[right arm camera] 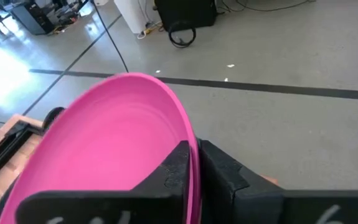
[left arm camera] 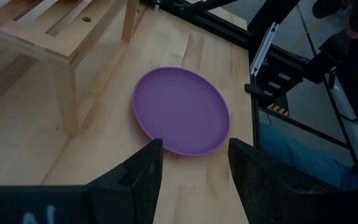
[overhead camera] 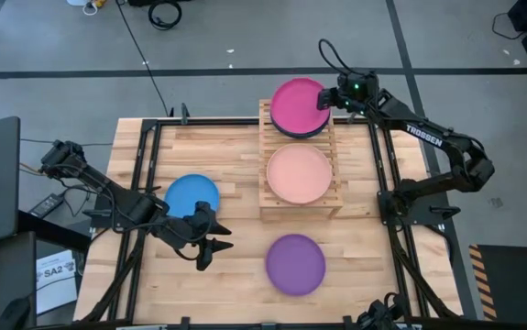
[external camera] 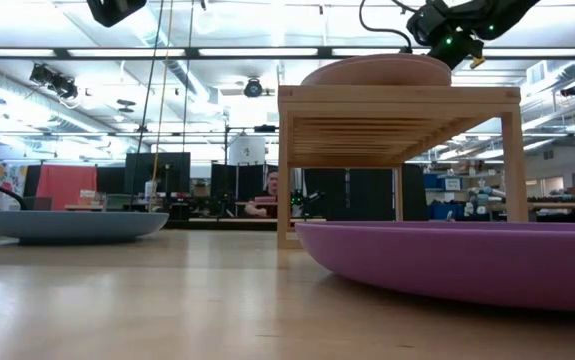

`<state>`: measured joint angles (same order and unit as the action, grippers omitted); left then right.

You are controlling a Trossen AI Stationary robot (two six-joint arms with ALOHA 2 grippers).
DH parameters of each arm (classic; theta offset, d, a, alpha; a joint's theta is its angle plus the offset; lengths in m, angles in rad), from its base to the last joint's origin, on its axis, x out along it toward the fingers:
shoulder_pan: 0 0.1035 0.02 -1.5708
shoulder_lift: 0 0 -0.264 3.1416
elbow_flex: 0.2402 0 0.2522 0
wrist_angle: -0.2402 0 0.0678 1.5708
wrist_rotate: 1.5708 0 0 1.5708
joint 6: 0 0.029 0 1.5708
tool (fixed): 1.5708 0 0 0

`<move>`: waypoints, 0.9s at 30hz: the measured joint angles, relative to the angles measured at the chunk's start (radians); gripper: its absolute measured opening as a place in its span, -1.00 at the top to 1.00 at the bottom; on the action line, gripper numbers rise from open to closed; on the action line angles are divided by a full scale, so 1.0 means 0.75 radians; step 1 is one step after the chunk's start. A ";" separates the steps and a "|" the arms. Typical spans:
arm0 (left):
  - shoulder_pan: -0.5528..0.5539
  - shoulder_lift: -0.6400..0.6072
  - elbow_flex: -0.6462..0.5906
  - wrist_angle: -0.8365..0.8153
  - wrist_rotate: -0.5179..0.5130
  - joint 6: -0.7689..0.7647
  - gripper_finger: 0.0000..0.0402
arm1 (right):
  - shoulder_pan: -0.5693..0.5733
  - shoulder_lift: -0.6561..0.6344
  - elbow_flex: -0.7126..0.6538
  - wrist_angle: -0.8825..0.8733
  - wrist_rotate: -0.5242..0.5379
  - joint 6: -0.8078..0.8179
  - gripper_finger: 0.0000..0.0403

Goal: Place and stack plates onto a shelf
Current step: Stack the pink plate on top of the dark green plate, then stack the blue plate on top of the light pink plate

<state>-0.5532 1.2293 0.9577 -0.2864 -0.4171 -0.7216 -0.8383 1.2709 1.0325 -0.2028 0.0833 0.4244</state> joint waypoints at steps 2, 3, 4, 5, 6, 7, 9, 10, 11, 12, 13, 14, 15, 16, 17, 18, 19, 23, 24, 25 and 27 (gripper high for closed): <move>0.000 0.000 0.000 0.000 0.000 0.000 0.06 | 0.000 0.000 0.000 0.000 0.001 0.000 0.77; 0.000 0.000 0.000 0.000 0.000 0.000 0.06 | 0.000 0.000 0.000 0.000 0.001 0.000 0.77; 0.000 0.000 0.000 0.000 0.000 0.000 0.06 | 0.000 0.000 0.000 0.000 0.001 0.000 0.76; 0.000 0.000 0.000 0.000 0.000 0.000 0.06 | -0.001 0.000 0.000 0.000 0.001 0.000 0.76; 0.000 0.000 0.001 0.000 0.000 0.000 0.06 | -0.002 0.000 0.000 0.000 0.001 0.000 0.76; 0.000 0.000 0.001 0.000 0.000 0.001 0.06 | -0.003 0.000 0.000 -0.001 0.001 0.003 0.76; 0.000 0.000 0.001 0.000 0.000 0.000 0.06 | -0.004 0.000 0.000 0.000 0.001 0.004 0.74; 0.000 0.000 0.001 0.000 0.000 0.000 0.06 | -0.004 0.000 0.000 -0.001 0.001 0.004 0.72; 0.000 0.000 0.001 0.000 0.000 0.001 0.06 | -0.004 0.000 0.000 -0.001 0.001 0.004 0.70; 0.000 0.000 0.001 0.000 0.000 0.001 0.06 | -0.004 0.000 0.000 -0.001 0.001 0.004 0.68; 0.000 0.000 0.001 0.000 0.000 0.001 0.06 | -0.004 0.000 0.000 0.000 0.001 0.004 0.65; 0.000 0.000 0.001 0.000 0.000 0.001 0.06 | -0.004 0.000 0.000 -0.001 0.001 0.004 0.62; 0.000 0.000 0.001 0.000 0.000 0.001 0.06 | -0.004 0.000 0.000 -0.001 0.001 0.004 0.59; 0.000 0.000 0.001 0.000 0.000 0.001 0.06 | -0.004 0.000 0.000 -0.001 0.001 0.004 0.55; 0.000 0.000 0.001 0.000 0.000 0.001 0.06 | -0.004 0.000 0.000 -0.001 0.001 0.004 0.51; 0.000 0.000 0.001 0.000 0.000 0.001 0.06 | -0.004 0.000 0.000 -0.001 0.001 0.001 0.46; 0.000 0.000 0.001 0.000 0.000 0.001 0.06 | -0.004 0.000 0.000 -0.001 0.001 -0.005 0.41; 0.000 0.000 0.001 0.000 0.000 0.002 0.06 | -0.004 0.000 0.000 -0.001 0.031 -0.022 0.19; 0.000 0.000 0.001 0.000 0.000 0.002 0.06 | -0.004 0.000 0.000 -0.001 0.045 -0.022 0.14; 0.000 0.000 0.001 0.000 0.000 0.002 0.06 | -0.004 0.000 0.000 -0.001 0.057 -0.024 0.08; 0.000 0.000 0.001 0.000 0.000 0.002 0.06 | -0.004 -0.001 0.000 -0.001 0.077 -0.026 -0.02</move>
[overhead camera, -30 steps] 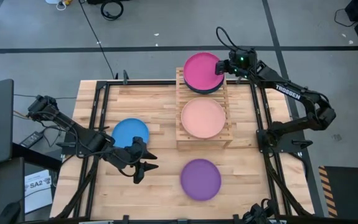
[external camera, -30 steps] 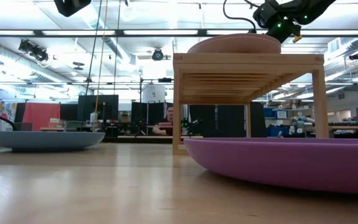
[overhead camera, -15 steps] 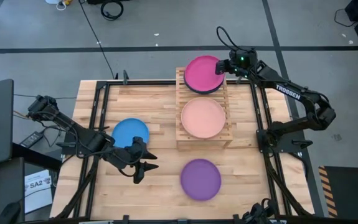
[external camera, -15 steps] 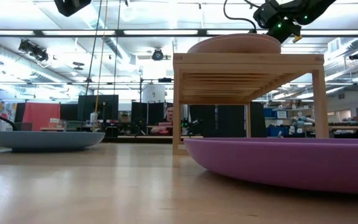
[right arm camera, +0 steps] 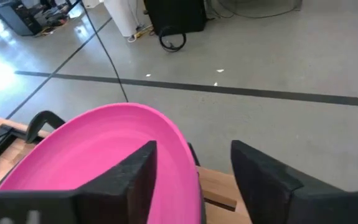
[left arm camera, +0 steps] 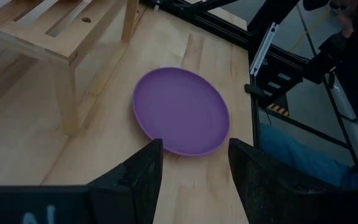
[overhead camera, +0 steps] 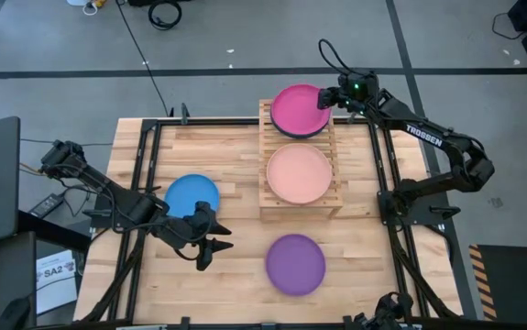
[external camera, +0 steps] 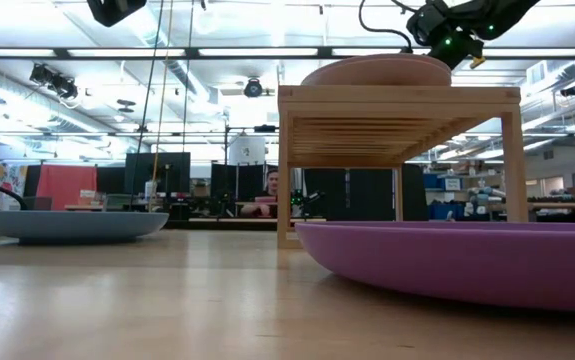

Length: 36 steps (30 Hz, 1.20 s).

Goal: Place and stack plates onto a shelf
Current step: Stack the blue plate on top of the light pink plate

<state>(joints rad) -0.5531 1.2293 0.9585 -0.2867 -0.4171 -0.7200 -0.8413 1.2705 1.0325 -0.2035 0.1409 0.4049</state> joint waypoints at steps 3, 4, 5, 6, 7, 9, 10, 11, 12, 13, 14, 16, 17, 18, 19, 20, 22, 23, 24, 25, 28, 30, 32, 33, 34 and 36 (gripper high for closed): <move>0.000 0.000 0.000 0.000 0.000 0.001 0.06 | 0.000 0.000 0.000 0.000 0.006 -0.019 -0.15; 0.000 0.000 0.000 0.000 0.000 0.001 0.06 | 0.000 0.000 0.000 0.000 0.007 -0.025 -0.18; 0.000 0.000 0.000 0.000 0.000 0.002 0.06 | 0.000 0.000 0.000 -0.001 0.007 -0.029 -0.21; 0.000 0.000 0.000 0.000 0.000 0.002 0.06 | 0.000 0.000 0.000 -0.001 0.007 -0.031 -0.24; 0.000 0.000 0.000 -0.002 0.000 0.002 0.06 | 0.000 0.000 0.000 -0.001 0.007 -0.031 -0.26; 0.000 0.000 0.000 -0.005 0.000 0.033 0.06 | 0.000 0.000 0.000 -0.001 0.006 -0.033 -0.30; 0.000 0.000 0.000 -0.005 0.000 0.065 0.06 | 0.000 0.000 0.000 -0.001 0.006 -0.047 -0.31; 0.000 0.000 0.000 -0.005 0.000 0.106 0.06 | 0.000 0.000 0.000 -0.001 0.006 -0.073 -0.32; 0.000 0.000 0.000 -0.005 0.000 0.146 0.06 | 0.000 -0.002 0.000 -0.001 0.006 -0.109 -0.32; 0.000 0.000 0.000 -0.005 0.000 0.176 0.06 | -0.001 -0.007 0.000 -0.004 0.002 -0.147 -0.32; 0.000 0.000 0.000 -0.005 0.000 0.183 0.06 | -0.001 -0.016 0.000 -0.005 -0.001 -0.187 -0.32; 0.000 0.000 0.000 -0.005 0.000 0.183 0.06 | -0.001 -0.045 0.000 -0.003 -0.002 -0.247 -0.31; 0.000 0.000 0.000 -0.005 0.000 0.183 0.06 | 0.000 -0.063 0.000 -0.003 -0.002 -0.266 -0.31; 0.000 0.000 0.000 -0.005 0.000 0.183 0.06 | 0.000 -0.084 0.000 -0.004 -0.004 -0.276 -0.31; 0.000 0.000 0.000 -0.006 0.000 0.183 0.06 | 0.000 -0.110 0.000 -0.005 -0.005 -0.287 -0.31; 0.000 0.000 0.000 -0.006 0.000 0.183 0.06 | 0.000 -0.140 0.000 -0.003 -0.010 -0.297 -0.31; 0.000 0.000 0.000 -0.013 0.000 0.183 0.06 | 0.002 -0.205 0.000 -0.003 -0.055 -0.304 -0.32; 0.000 0.000 0.000 -0.024 0.000 0.183 0.06 | 0.007 -0.239 0.001 -0.005 -0.089 -0.304 -0.32; 0.000 0.000 0.000 -0.040 0.000 0.184 0.06 | 0.013 -0.273 0.001 -0.013 -0.132 -0.301 -0.32; 0.000 0.000 0.000 -0.058 0.000 0.184 0.06 | 0.023 -0.308 0.001 -0.028 -0.180 -0.301 -0.32; 0.000 0.000 0.000 -0.119 0.000 0.173 0.06 | 0.083 -0.410 0.001 -0.113 -0.322 -0.301 -0.31; 0.000 0.000 0.000 -0.170 0.000 0.167 0.06 | 0.151 -0.469 0.001 -0.194 -0.386 -0.314 -0.31; 0.000 0.001 0.000 -0.217 0.000 0.165 0.06 | 0.244 -0.525 0.001 -0.283 -0.399 -0.335 -0.31; 0.000 0.001 0.000 -0.242 0.000 0.164 0.06 | 0.298 -0.552 0.001 -0.321 -0.395 -0.337 -0.32; 0.000 0.002 0.000 -0.266 0.001 0.163 0.06 | 0.354 -0.577 0.001 -0.355 -0.380 -0.335 -0.32; 0.000 0.002 0.000 -0.315 0.000 0.143 0.06 | 0.471 -0.621 0.001 -0.421 -0.337 -0.322 -0.32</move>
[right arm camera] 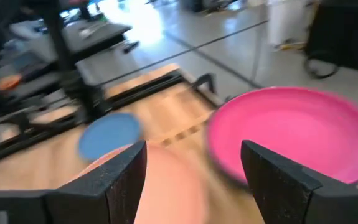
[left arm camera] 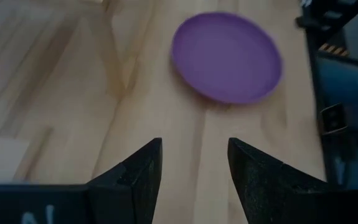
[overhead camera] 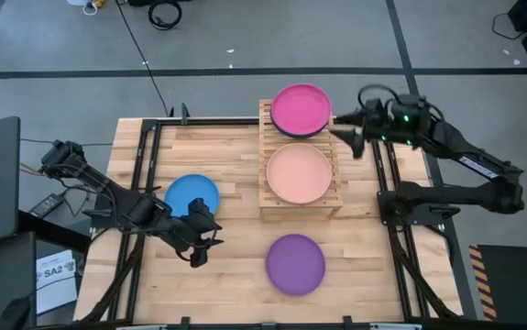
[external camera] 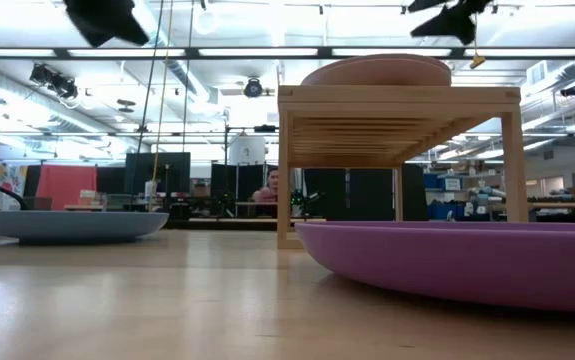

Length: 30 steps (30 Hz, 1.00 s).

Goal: Place and stack plates onto a shelf
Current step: Stack the blue plate on top of the light pink plate

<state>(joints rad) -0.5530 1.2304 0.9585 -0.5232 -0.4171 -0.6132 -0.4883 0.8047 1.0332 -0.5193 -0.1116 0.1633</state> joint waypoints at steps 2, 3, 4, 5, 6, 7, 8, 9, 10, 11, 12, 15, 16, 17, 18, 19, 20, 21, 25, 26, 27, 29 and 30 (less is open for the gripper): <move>0.000 0.000 0.000 -0.050 0.000 -0.030 0.06 | 0.123 -0.031 -0.005 -0.037 0.042 0.035 -0.31; 0.000 0.000 0.000 -0.074 0.000 -0.046 0.06 | 0.184 -0.045 -0.020 -0.035 0.057 0.059 -0.31; 0.000 0.000 0.000 -0.094 0.000 -0.063 0.06 | 0.246 -0.057 -0.040 -0.028 0.067 0.082 -0.31; 0.000 0.000 0.000 -0.115 0.000 -0.083 0.06 | 0.307 -0.066 -0.067 -0.013 0.085 0.102 -0.31; 0.000 0.000 0.000 -0.136 0.000 -0.105 0.06 | 0.366 -0.072 -0.100 0.014 0.099 0.127 -0.31; 0.000 0.000 0.000 -0.157 0.001 -0.121 0.06 | 0.420 -0.074 -0.131 0.040 0.115 0.149 -0.31; 0.000 0.000 0.000 -0.174 0.000 -0.143 0.06 | 0.479 -0.074 -0.167 0.074 0.135 0.173 -0.31; 0.000 0.001 0.000 -0.190 0.000 -0.155 0.06 | 0.531 -0.073 -0.203 0.114 0.159 0.193 -0.31; 0.000 0.001 0.000 -0.211 0.000 -0.174 0.06 | 0.580 -0.071 -0.237 0.157 0.183 0.206 -0.31; 0.000 0.002 0.000 -0.233 0.001 -0.185 0.06 | 0.630 -0.067 -0.275 0.218 0.205 0.209 -0.31; 0.000 0.010 0.000 -0.245 -0.001 -0.189 0.06 | 0.673 -0.063 -0.308 0.280 0.225 0.208 -0.32; 0.000 0.038 -0.001 -0.295 -0.006 -0.191 0.06 | 0.791 -0.048 -0.399 0.464 0.269 0.206 -0.32; 0.000 0.053 -0.001 -0.298 -0.007 -0.190 0.06 | 0.824 -0.043 -0.424 0.525 0.274 0.200 -0.32; 0.000 0.072 -0.001 -0.306 -0.009 -0.190 0.07 | 0.856 -0.038 -0.448 0.578 0.277 0.195 -0.31; 0.000 0.091 -0.001 -0.328 -0.009 -0.190 0.07 | 0.886 -0.029 -0.471 0.632 0.277 0.189 -0.31; 0.000 0.112 -0.001 -0.343 -0.010 -0.187 0.07 | 0.914 -0.020 -0.495 0.688 0.277 0.182 -0.31; 0.002 0.135 -0.001 -0.349 -0.010 -0.186 0.07 | 0.942 -0.013 -0.514 0.725 0.277 0.176 -0.31; 0.004 0.159 -0.001 -0.361 -0.010 -0.190 0.07 | 0.969 -0.006 -0.530 0.750 0.277 0.172 -0.31; 0.018 0.248 -0.001 -0.421 -0.010 -0.248 0.07 | 1.062 0.032 -0.578 0.846 0.278 0.162 -0.32; 0.022 0.271 -0.001 -0.439 -0.010 -0.254 0.07 | 1.083 0.047 -0.586 0.873 0.277 0.162 -0.32; 0.026 0.290 -0.002 -0.462 -0.009 -0.259 0.07 | 1.102 0.056 -0.593 0.881 0.278 0.162 -0.32; 0.045 0.332 -0.001 -0.466 -0.010 -0.260 0.07 | 1.139 0.082 -0.599 0.885 0.277 0.162 -0.32; 0.052 0.350 -0.001 -0.480 -0.010 -0.261 0.07 | 1.156 0.099 -0.598 0.890 0.278 0.162 -0.32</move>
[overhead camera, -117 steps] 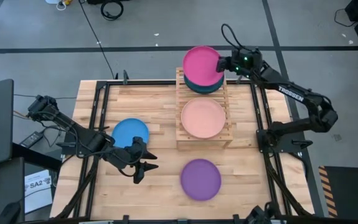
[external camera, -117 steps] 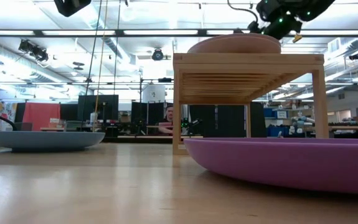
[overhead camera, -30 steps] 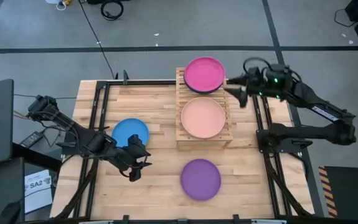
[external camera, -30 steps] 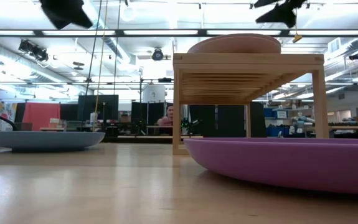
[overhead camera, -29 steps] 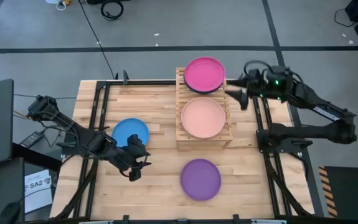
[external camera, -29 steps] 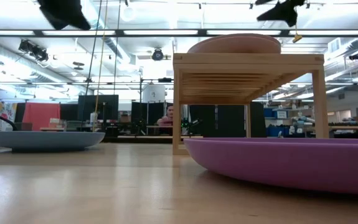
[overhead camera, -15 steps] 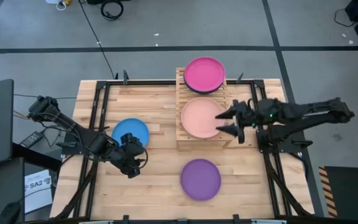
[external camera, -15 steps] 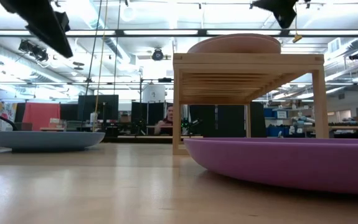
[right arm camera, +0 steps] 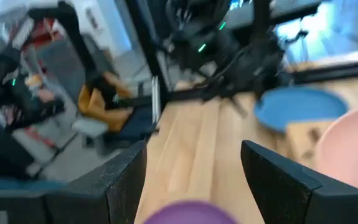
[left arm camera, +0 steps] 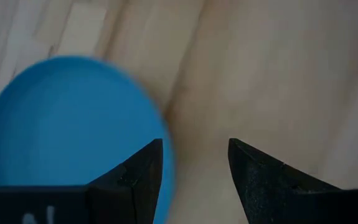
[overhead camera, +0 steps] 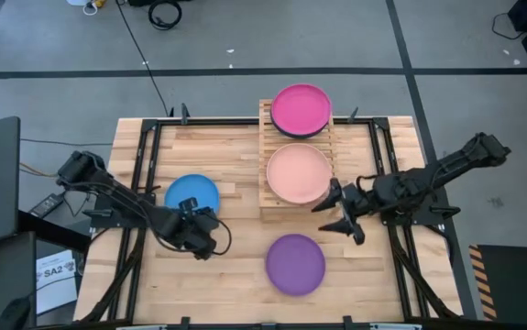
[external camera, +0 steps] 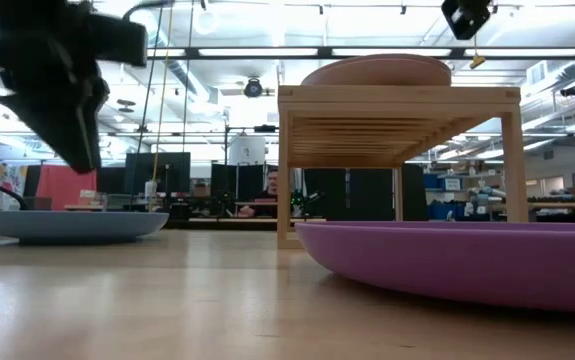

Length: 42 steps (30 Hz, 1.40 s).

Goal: Place and stack plates onto a shelf
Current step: Stack the blue plate on top of the light pink plate

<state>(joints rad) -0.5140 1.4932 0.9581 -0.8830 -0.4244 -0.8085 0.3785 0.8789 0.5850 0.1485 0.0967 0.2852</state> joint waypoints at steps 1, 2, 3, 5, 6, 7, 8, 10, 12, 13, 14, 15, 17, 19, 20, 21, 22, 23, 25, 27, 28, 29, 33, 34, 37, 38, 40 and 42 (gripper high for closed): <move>0.012 0.014 -0.001 -0.018 0.000 0.000 0.07 | 0.017 0.014 0.000 -0.010 0.000 0.000 -0.32; 0.027 0.033 -0.001 -0.019 -0.002 -0.001 0.07 | 0.033 0.033 -0.001 -0.005 0.000 0.000 -0.32; 0.039 0.054 0.000 -0.010 -0.002 -0.001 0.07 | 0.050 0.051 -0.001 0.009 0.000 0.000 -0.32; 0.065 0.082 0.000 -0.021 0.000 0.003 0.07 | 0.078 0.086 -0.001 0.023 0.000 0.000 -0.32; 0.078 0.098 0.000 -0.020 0.000 0.006 0.07 | 0.093 0.104 -0.001 0.028 0.000 0.000 -0.32; 0.091 0.112 0.000 -0.016 0.000 0.007 0.07 | 0.109 0.119 -0.001 0.028 0.000 0.000 -0.32; 0.105 0.130 0.000 -0.019 0.001 0.007 0.07 | 0.122 0.135 -0.001 0.033 0.000 0.000 -0.31; 0.132 0.152 0.000 -0.028 0.001 0.007 0.07 | 0.147 0.163 -0.001 0.056 0.000 0.001 -0.31; 0.157 0.173 0.000 -0.024 0.009 0.011 0.07 | 0.169 0.190 -0.001 0.074 0.000 0.001 -0.31; 0.167 0.180 0.000 -0.024 0.014 0.011 0.07 | 0.178 0.202 0.000 0.086 0.000 0.001 -0.31; 0.179 0.186 0.000 -0.027 0.018 0.011 0.07 | 0.189 0.204 0.000 0.077 0.000 0.001 -0.31; 0.191 0.195 0.000 -0.019 0.020 0.011 0.07 | 0.198 0.210 -0.001 0.076 0.000 0.001 -0.31; 0.207 0.205 0.000 -0.027 0.028 0.012 0.07 | 0.212 0.220 0.001 0.081 0.015 0.001 -0.31; 0.227 0.218 0.000 -0.019 0.032 0.012 0.07 | 0.226 0.230 0.000 0.083 0.029 0.001 -0.31; 0.232 0.225 0.000 -0.015 0.038 0.015 0.07 | 0.231 0.234 0.000 0.083 0.040 0.001 -0.31; 0.237 0.228 -0.001 -0.012 0.043 0.021 0.07 | 0.236 0.241 0.000 0.081 0.050 0.001 -0.31; 0.243 0.232 0.000 -0.008 0.039 0.022 0.07 | 0.242 0.248 0.000 0.081 0.055 0.001 -0.31; 0.249 0.236 0.000 -0.004 0.040 0.023 0.07 | 0.248 0.255 0.000 0.078 0.056 0.001 -0.31; 0.260 0.241 0.000 -0.005 0.050 0.027 0.07 | 0.253 0.273 0.000 0.092 0.057 0.001 -0.31; 0.274 0.249 0.000 0.007 0.062 0.027 0.07 | 0.261 0.289 0.000 0.088 0.057 0.005 -0.31; 0.280 0.253 0.000 0.004 0.075 0.027 0.07 | 0.264 0.297 0.000 0.092 0.057 0.005 -0.31; 0.281 0.255 0.000 0.002 0.088 0.026 0.07 | 0.264 0.305 0.000 0.100 0.057 0.005 -0.31; 0.294 0.269 0.000 0.010 0.134 0.026 0.13 | 0.265 0.313 0.000 0.104 0.058 0.005 -0.31; 0.296 0.271 0.000 0.013 0.145 0.026 0.17 | 0.265 0.313 0.000 0.103 0.060 0.004 -0.31; 0.300 0.273 0.000 0.011 0.153 0.026 0.30 | 0.268 0.311 0.000 0.115 0.058 0.003 -0.31; 0.300 0.273 0.000 0.011 0.153 0.025 0.35 | 0.268 0.311 0.001 0.115 0.058 0.003 -0.31; 0.301 0.273 0.000 0.011 0.153 0.026 0.44 | 0.268 0.312 0.000 0.115 0.058 0.003 -0.31; 0.301 0.273 0.000 0.008 0.153 0.025 0.53 | 0.268 0.311 0.000 0.116 0.058 0.004 -0.31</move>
<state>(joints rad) -0.2886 1.6978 0.9581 -0.8772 -0.3099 -0.7895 0.5797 1.1122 0.5850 0.2353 0.1406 0.2881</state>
